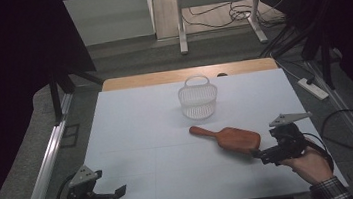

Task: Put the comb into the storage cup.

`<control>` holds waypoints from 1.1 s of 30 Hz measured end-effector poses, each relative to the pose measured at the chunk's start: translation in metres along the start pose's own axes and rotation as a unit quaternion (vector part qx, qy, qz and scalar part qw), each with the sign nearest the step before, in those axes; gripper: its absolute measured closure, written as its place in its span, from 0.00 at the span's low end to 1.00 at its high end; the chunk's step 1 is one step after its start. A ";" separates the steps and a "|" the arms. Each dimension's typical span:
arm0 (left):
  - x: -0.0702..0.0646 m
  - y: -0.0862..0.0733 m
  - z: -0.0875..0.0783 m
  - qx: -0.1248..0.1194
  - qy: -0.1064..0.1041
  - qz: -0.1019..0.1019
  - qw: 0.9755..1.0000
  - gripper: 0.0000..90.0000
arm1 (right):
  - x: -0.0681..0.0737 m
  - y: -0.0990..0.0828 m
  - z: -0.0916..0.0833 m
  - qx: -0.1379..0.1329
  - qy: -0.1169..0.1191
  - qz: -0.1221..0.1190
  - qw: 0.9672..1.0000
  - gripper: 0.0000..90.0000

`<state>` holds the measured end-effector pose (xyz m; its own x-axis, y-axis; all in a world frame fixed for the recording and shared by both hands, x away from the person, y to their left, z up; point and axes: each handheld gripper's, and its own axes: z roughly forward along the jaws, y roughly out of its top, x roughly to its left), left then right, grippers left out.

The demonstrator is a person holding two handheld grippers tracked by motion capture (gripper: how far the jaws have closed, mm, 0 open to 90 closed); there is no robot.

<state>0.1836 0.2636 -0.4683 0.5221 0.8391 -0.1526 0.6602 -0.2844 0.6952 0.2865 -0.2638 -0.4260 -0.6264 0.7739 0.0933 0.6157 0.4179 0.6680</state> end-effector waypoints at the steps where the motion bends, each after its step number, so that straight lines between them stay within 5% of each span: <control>1: 0.000 0.000 0.000 0.000 0.000 0.000 1.000 0.01 | 0.001 0.003 0.002 0.001 -0.002 -0.005 1.000 0.00; 33: 0.001 0.000 0.000 0.000 -0.004 0.000 1.000 0.01 | 0.009 0.036 0.039 0.022 0.013 -0.032 0.999 0.00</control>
<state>0.1839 0.2640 -0.4683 0.5269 0.8351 -0.1578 0.6597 -0.2848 0.6955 0.3212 -0.2230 -0.4303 -0.6761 0.7334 0.0710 0.5948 0.4865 0.6399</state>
